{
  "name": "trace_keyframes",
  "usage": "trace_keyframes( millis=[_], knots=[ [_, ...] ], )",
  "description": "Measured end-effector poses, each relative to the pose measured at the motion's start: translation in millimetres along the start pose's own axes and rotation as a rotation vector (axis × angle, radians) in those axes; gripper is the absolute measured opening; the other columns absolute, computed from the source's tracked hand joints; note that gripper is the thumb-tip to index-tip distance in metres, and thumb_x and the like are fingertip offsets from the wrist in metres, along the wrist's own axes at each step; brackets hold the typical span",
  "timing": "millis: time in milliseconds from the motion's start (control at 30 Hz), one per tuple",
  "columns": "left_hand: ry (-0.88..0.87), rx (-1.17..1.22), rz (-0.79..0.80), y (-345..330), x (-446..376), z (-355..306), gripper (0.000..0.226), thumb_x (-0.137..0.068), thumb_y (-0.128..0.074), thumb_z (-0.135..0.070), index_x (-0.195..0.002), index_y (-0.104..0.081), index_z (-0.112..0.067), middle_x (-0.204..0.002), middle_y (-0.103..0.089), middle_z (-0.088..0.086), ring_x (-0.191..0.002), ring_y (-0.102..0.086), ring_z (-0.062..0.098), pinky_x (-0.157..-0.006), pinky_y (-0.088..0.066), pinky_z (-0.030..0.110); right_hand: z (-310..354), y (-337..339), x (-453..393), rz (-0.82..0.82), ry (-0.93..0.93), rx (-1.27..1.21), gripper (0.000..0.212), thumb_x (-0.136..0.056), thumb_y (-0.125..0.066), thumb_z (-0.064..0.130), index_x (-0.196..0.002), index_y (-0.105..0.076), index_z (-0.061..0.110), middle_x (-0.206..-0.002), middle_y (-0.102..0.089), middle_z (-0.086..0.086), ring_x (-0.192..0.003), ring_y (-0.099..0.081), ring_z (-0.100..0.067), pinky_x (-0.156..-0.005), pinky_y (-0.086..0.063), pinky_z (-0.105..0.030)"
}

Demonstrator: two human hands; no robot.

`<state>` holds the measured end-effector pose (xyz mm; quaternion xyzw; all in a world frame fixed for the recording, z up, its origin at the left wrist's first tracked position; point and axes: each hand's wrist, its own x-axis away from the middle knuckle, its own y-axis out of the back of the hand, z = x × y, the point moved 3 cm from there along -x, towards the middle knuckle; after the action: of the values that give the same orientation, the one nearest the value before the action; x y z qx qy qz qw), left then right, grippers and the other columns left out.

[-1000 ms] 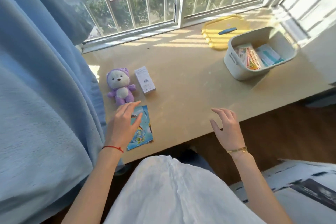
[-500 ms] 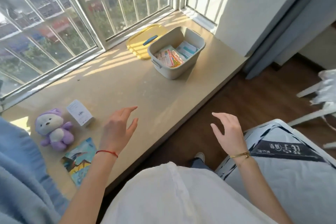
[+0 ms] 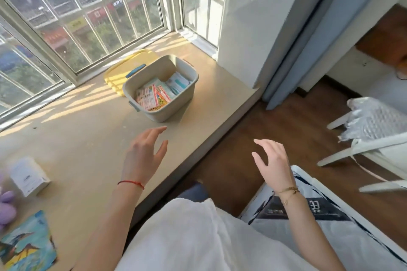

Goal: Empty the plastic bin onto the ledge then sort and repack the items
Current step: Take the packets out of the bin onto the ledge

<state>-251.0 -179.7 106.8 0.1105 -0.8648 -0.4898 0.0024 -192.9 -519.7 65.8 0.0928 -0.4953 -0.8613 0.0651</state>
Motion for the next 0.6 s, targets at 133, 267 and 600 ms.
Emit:
trace_keyframes(
  millis=[133, 267, 600],
  knots=[
    [0.029, 0.001, -0.019, -22, -47, -8, 0.039, -0.091, -0.066, -0.021, -0.128, -0.059, -0.017, -0.122, -0.065, 0.005, -0.108, -0.063, 0.024, -0.092, -0.051, 0.036, -26, -2, -59, 0.049, 0.018, -0.022, 0.032, -0.093, -0.061, 0.026, -0.124, -0.062, 0.018, -0.123, -0.062, 0.002, -0.12, -0.048, -0.013, -0.102, -0.038, -0.026],
    [0.083, -0.016, -0.086, -40, -103, -9, 0.036, -0.09, -0.067, -0.019, -0.125, -0.061, -0.015, -0.122, -0.065, 0.008, -0.108, -0.064, 0.027, -0.087, -0.055, 0.042, -43, -7, -140, 0.089, 0.068, -0.043, 0.033, -0.093, -0.061, 0.025, -0.125, -0.062, 0.016, -0.123, -0.062, -0.001, -0.121, -0.048, -0.016, -0.102, -0.039, -0.028],
    [0.404, -0.048, -0.228, -44, -207, 14, 0.037, -0.091, -0.062, -0.02, -0.128, -0.059, -0.017, -0.121, -0.065, 0.007, -0.105, -0.062, 0.028, -0.081, -0.053, 0.04, -12, -37, -339, 0.299, 0.301, -0.095, 0.039, -0.095, -0.058, 0.026, -0.132, -0.055, 0.016, -0.126, -0.059, -0.001, -0.119, -0.047, -0.014, -0.1, -0.033, -0.022]
  ],
)
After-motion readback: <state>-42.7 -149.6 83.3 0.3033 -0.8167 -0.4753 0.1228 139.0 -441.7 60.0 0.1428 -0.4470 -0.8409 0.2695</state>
